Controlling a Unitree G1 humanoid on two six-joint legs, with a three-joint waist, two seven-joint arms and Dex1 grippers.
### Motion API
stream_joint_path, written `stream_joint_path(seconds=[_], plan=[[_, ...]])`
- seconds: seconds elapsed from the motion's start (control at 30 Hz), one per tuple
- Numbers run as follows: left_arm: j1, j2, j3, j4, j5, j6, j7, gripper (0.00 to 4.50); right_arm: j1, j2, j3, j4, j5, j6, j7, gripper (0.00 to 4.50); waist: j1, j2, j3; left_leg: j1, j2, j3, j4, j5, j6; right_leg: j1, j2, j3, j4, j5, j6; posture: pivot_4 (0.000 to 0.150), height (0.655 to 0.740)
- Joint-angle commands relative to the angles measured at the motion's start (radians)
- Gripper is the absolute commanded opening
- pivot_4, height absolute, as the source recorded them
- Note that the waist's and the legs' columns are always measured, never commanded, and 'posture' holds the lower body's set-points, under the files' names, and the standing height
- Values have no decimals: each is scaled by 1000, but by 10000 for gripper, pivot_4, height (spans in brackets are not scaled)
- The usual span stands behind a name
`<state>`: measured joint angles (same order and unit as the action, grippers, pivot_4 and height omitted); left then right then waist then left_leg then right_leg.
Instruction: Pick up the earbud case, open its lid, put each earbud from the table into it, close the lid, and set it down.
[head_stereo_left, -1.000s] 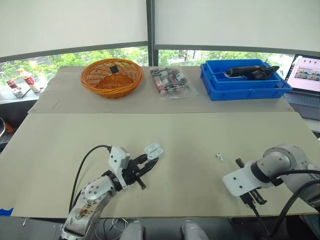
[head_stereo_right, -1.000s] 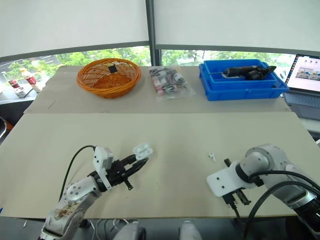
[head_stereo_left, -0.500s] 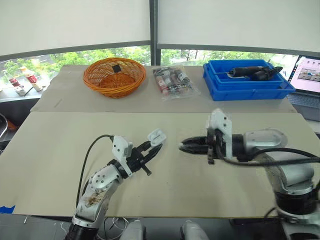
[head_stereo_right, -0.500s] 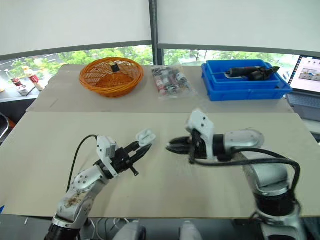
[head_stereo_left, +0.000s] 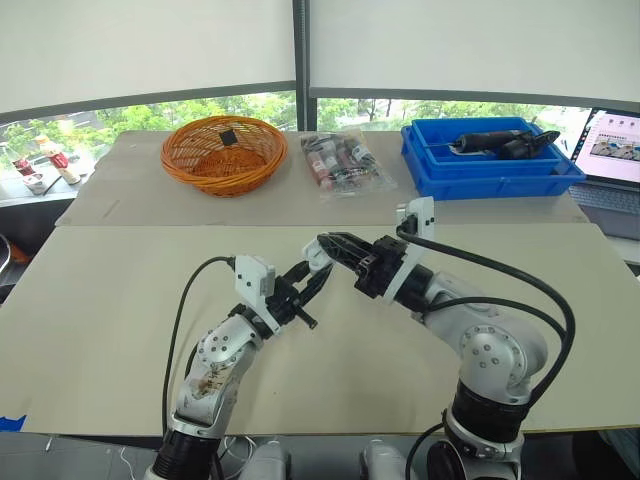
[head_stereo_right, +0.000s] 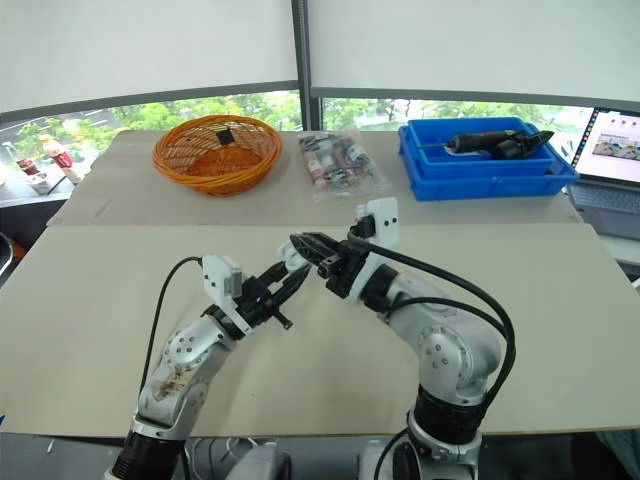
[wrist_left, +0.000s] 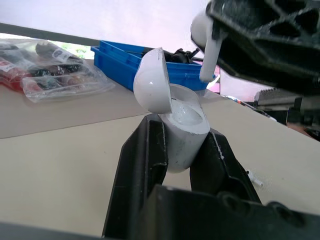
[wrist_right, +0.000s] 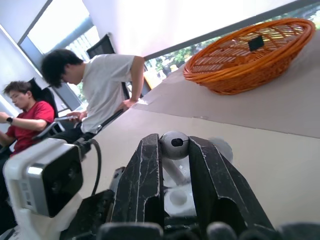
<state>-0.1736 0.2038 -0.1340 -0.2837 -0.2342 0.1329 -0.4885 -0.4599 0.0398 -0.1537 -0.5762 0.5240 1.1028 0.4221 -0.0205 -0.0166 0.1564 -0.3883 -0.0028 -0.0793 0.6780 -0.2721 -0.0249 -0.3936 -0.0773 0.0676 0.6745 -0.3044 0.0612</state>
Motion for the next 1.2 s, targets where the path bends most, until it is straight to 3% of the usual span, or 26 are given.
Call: stream_joint_path(seconds=[0.03,0.87,0.93,1.1,1.2], plan=[[-13,-8,3,-26,3,-22,10,6095,20,2,49,-14,13,-71,-28,3609,-2,0,0,0,0,0,0,0,0,0,0,0,0,0,0,1500,7400],[-22,-27,-11,-45,15,-17,38,6095,125,-66,283,41,-52,-294,-110,3609,-19,0,0,0,0,0,-1,0,0,-1,0,0,-1,0,0,1500,7400],[-24,-27,-15,-45,18,-20,36,6096,132,-66,289,35,-65,-317,-125,14189,-20,0,0,0,0,0,-1,0,0,-1,0,0,-1,0,0,1500,7400],[-19,-23,-18,-47,24,-19,35,6096,125,-102,291,7,-93,-351,-139,31697,-19,0,0,0,0,0,-1,0,0,-1,0,0,-1,0,0,1500,7400],[-12,-22,-14,-46,24,-17,37,6095,124,-137,263,-37,-63,-331,-133,31811,-15,0,0,0,0,0,-1,0,0,0,0,0,-2,0,0,1500,7400]])
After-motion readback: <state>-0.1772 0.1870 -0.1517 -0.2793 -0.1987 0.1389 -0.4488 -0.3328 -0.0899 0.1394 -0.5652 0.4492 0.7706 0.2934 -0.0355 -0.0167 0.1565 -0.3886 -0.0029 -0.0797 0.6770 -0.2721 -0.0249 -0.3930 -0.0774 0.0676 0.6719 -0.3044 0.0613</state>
